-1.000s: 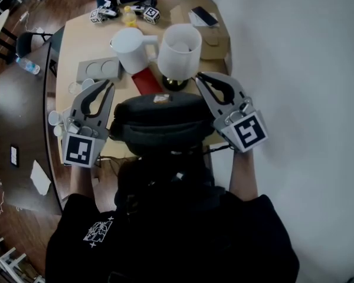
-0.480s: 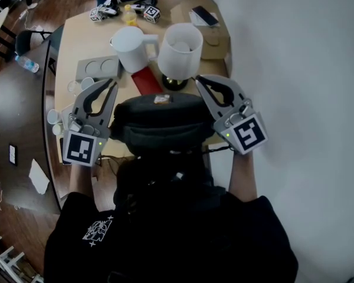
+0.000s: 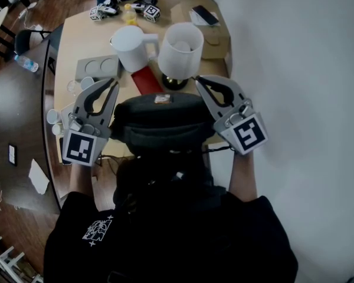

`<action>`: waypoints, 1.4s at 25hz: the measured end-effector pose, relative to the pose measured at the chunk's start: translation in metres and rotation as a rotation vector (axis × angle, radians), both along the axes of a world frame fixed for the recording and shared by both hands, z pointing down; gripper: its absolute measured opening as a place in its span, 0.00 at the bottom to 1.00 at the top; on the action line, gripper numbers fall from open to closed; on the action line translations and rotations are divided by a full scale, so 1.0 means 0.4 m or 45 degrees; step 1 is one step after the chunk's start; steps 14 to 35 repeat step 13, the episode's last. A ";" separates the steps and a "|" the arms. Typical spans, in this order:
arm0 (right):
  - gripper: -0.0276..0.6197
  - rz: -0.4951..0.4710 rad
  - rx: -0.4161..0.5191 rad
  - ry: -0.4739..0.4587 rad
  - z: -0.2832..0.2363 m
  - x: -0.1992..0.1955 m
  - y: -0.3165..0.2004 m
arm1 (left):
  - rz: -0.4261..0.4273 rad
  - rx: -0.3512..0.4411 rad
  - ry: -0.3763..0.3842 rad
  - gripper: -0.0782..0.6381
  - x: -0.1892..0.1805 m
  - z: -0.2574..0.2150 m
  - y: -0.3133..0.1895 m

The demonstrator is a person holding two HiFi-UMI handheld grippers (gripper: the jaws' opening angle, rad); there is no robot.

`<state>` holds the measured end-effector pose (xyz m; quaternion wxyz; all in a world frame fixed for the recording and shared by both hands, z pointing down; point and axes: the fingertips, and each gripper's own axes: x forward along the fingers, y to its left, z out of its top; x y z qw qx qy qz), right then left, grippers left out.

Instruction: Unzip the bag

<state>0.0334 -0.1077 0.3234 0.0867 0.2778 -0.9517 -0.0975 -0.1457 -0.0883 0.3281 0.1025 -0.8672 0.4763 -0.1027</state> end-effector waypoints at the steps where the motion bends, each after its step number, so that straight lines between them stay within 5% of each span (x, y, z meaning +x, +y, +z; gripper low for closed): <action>1: 0.08 0.000 -0.001 0.002 0.000 0.000 0.001 | 0.003 0.002 -0.005 0.15 0.002 0.000 0.001; 35: 0.08 -0.004 0.000 0.013 -0.004 -0.005 0.008 | 0.021 0.002 -0.011 0.15 0.012 -0.003 0.002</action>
